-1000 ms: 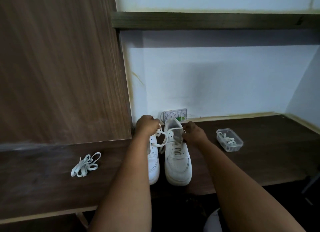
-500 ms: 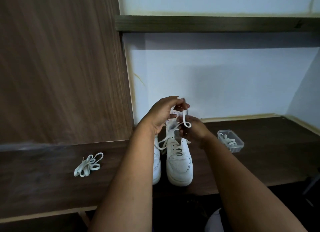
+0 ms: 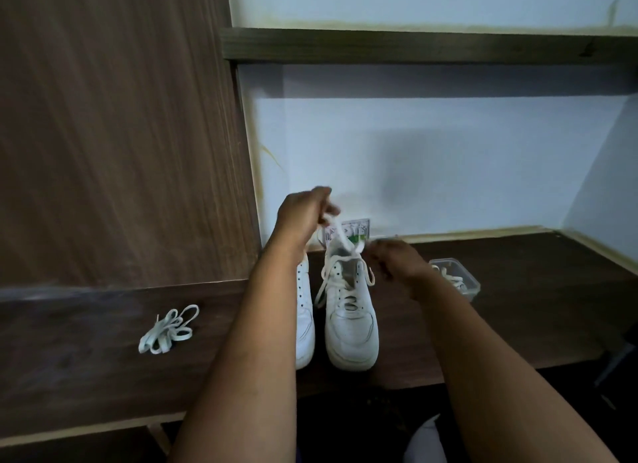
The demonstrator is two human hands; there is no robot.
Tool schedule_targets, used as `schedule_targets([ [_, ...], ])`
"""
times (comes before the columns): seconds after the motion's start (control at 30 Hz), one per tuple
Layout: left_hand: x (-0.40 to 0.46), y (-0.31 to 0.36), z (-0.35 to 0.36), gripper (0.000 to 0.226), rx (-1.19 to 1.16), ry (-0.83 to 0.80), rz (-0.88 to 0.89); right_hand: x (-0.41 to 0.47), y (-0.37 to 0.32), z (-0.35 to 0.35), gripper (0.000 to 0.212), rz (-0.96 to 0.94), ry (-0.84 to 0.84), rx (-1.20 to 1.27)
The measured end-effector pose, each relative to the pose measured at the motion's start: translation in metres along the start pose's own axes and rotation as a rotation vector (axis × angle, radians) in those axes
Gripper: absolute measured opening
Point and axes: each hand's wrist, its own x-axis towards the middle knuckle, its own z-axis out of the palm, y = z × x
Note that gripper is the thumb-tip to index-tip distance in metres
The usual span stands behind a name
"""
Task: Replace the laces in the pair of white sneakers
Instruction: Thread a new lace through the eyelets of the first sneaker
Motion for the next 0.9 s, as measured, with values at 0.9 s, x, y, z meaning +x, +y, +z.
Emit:
schedule_targets([
  [0.9, 0.064, -0.114, -0.007, 0.036, 0.009, 0.358, -0.378, 0.002, -0.015, -0.029, 0.026, 0.058, 0.23, 0.824],
])
